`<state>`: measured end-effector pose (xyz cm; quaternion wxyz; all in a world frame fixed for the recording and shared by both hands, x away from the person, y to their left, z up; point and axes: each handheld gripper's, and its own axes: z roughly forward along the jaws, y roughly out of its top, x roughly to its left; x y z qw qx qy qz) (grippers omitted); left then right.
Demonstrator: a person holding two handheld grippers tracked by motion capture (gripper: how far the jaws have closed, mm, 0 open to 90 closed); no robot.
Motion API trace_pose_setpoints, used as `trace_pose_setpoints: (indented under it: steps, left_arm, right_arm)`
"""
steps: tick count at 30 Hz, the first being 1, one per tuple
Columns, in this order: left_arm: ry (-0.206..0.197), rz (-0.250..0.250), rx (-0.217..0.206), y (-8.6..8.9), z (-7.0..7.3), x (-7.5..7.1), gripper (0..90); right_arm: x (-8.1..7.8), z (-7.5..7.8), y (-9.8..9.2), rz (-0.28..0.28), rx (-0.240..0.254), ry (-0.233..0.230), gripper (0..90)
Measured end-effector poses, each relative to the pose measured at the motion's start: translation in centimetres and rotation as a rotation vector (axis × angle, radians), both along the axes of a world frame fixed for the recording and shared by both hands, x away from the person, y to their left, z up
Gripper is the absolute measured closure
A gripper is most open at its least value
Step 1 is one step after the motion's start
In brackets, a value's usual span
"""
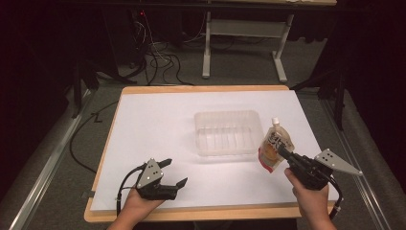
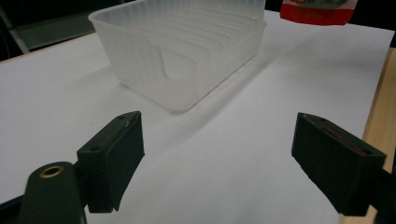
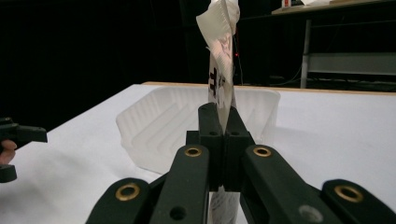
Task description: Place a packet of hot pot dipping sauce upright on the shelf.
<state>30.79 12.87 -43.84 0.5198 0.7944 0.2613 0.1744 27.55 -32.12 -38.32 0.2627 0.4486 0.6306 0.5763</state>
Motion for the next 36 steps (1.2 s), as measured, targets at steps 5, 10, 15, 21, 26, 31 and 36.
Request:
trace_pose_setpoints:
  steps: [5,10,15,21,26,31,36]
  left_arm:
    - [-0.006,0.011,-0.008,0.2,0.1,0.0,17.4]
    - [-0.008,0.011,-0.011,0.2,0.1,0.0,17.5]
    - [-0.01,0.012,-0.013,0.2,0.1,0.0,17.4]
    - [-0.01,0.013,-0.014,0.3,0.1,0.0,17.4]
    - [-0.01,0.011,-0.015,0.3,0.1,0.0,17.4]
    - [-0.01,0.009,-0.013,0.4,0.2,0.0,17.4]
    - [-0.009,0.009,-0.014,0.4,0.1,0.0,17.4]
  right_arm:
    - [0.5,0.7,0.6,0.008,0.022,-0.022,90.0]
    - [0.9,1.1,1.1,0.013,0.024,-0.029,90.0]
    - [1.8,1.1,2.0,0.023,0.027,-0.018,90.0]
    - [3.0,0.7,3.0,0.035,0.039,0.006,90.0]
    - [3.8,0.6,3.9,0.041,0.037,0.019,90.0]
    - [4.4,0.4,4.4,0.047,0.032,0.024,90.0]
    - [5.2,0.3,4.9,0.044,0.027,0.037,90.0]
